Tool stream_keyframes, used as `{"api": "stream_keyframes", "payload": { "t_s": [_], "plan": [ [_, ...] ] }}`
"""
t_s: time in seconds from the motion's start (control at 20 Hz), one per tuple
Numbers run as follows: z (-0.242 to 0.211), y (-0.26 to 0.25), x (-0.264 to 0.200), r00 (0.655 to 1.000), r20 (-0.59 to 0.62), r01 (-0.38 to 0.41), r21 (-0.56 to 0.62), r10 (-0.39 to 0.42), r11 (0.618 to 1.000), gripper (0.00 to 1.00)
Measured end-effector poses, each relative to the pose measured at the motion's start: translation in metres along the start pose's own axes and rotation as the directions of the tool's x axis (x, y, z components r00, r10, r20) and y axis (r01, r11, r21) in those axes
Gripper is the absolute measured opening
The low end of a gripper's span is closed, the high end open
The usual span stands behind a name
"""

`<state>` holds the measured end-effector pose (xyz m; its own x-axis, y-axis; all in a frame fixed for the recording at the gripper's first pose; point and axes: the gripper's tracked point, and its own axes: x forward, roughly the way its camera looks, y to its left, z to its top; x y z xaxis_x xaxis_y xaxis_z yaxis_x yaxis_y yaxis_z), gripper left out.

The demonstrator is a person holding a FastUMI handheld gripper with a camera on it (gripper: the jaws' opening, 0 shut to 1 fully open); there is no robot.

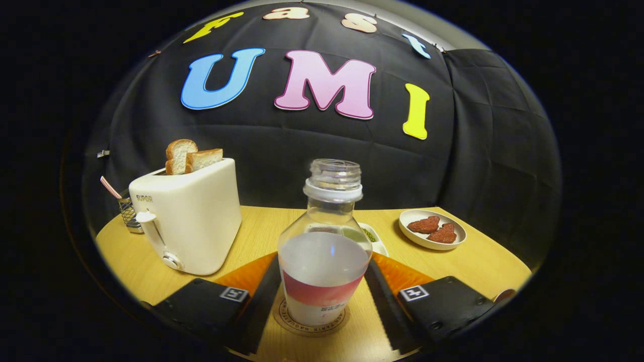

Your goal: Take the bottle from table, then pour the juice into the cup, finally place the bottle on the coaster

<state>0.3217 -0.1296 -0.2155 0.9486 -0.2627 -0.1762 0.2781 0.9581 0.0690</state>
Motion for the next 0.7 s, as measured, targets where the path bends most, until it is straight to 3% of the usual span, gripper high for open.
{"api": "stream_keyframes", "payload": {
  "t_s": [0.05, 0.25, 0.4, 0.55, 0.7],
  "plan": [
    [0.0, 0.002, -0.005, 1.0, -0.007, -0.012, -0.002, 0.012, 1.0, 0.99],
    [0.005, -0.004, -0.038, 1.0, -0.012, -0.027, -0.049, 0.026, 0.998, 0.97],
    [0.008, -0.01, -0.07, 0.999, -0.032, -0.026, -0.022, 0.025, 0.999, 0.97],
    [0.04, -0.019, -0.108, 0.999, 0.02, -0.033, -0.036, 0.034, 0.999, 0.97],
    [0.079, -0.033, -0.149, 0.996, 0.083, -0.021, 0.038, 0.018, 0.999, 0.97]
  ]
}}
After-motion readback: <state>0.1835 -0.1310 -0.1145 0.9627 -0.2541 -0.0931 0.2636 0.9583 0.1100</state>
